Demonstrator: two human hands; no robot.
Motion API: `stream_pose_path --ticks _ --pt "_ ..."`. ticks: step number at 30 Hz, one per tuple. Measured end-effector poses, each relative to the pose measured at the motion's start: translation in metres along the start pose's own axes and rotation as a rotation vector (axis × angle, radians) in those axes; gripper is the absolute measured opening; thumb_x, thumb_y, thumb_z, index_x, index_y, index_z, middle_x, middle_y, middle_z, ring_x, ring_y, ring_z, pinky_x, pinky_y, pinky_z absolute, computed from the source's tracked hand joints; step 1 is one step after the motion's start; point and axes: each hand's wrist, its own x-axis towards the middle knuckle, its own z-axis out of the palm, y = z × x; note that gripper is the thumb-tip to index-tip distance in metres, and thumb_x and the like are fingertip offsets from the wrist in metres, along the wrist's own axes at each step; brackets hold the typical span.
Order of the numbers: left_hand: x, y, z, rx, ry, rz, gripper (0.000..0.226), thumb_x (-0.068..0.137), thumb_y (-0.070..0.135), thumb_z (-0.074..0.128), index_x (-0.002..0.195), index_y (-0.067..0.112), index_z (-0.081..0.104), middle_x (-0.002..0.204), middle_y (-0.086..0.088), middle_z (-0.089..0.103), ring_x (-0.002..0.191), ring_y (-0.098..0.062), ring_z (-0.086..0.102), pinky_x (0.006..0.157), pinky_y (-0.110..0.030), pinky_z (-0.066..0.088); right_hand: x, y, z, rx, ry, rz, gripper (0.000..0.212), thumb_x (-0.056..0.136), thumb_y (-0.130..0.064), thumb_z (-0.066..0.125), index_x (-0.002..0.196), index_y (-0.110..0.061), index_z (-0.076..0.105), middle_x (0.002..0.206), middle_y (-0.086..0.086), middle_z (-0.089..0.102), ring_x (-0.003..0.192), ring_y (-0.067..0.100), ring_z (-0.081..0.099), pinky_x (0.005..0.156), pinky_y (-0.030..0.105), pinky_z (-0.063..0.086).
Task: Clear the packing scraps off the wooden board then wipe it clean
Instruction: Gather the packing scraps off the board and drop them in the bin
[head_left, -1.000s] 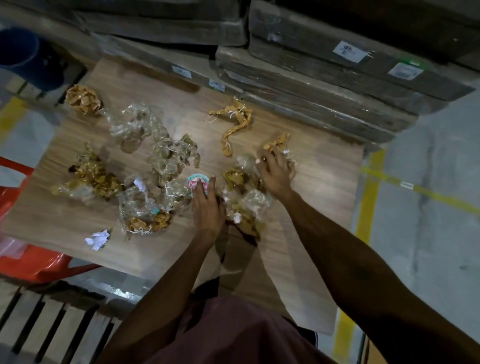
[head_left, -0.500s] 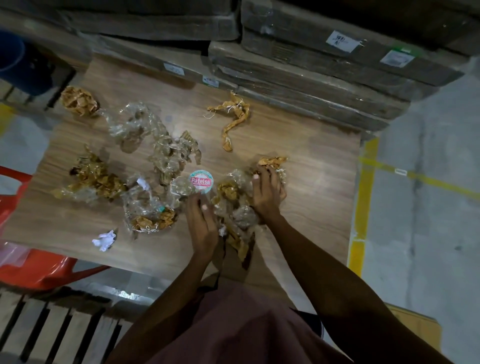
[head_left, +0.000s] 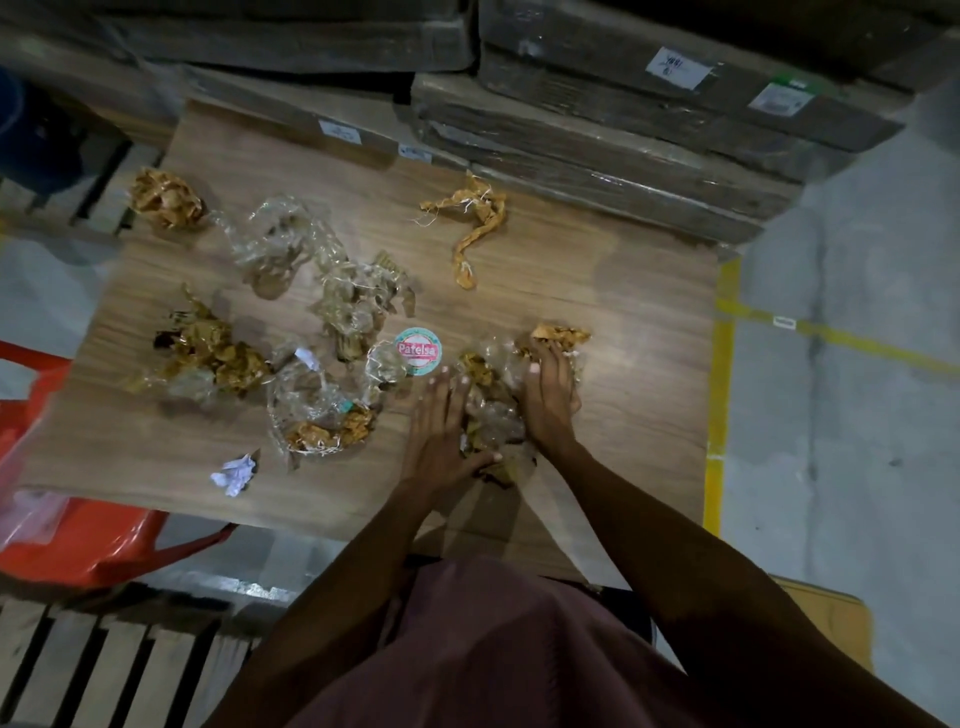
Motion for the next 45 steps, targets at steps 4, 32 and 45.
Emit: stream_pose_path --ticks 4,32,45 --pt "0.012 0.001 -0.005 0.067 -0.101 -0.019 0.122 0.07 0.079 0.065 0.161 0.018 0.012 0.167 -0.012 0.016 0.155 -0.034 0.01 0.123 -0.049 0.005 -0.028 0.007 0.006 0.158 0.039 -0.011 0.048 0.106 -0.044 0.026 0.151 -0.032 0.04 0.164 0.001 0.029 0.151 0.011 0.02 0.124 0.041 0.014" --pt "-0.019 0.123 -0.101 -0.946 -0.181 0.2 0.065 0.088 0.024 0.059 0.149 0.022 0.039 0.146 -0.006 0.053 0.132 -0.015 0.053 0.105 -0.042 0.045 -0.132 -0.07 -0.029 1.215 0.293 0.257 0.064 0.096 -0.059 0.044 0.144 -0.017 0.053 0.138 0.014 0.063 0.124 0.032 0.063 0.1 0.05 0.055" --pt "-0.094 0.238 -0.039 -0.913 -0.422 0.314 0.055 0.097 0.011 0.056 0.148 0.018 0.04 0.144 0.009 0.045 0.112 0.018 0.052 0.091 -0.012 0.046 -0.226 0.012 -0.114 1.269 0.709 0.202 0.074 0.086 -0.067 0.061 0.142 -0.019 0.055 0.141 0.011 0.062 0.131 0.031 0.058 0.113 0.057 0.043"
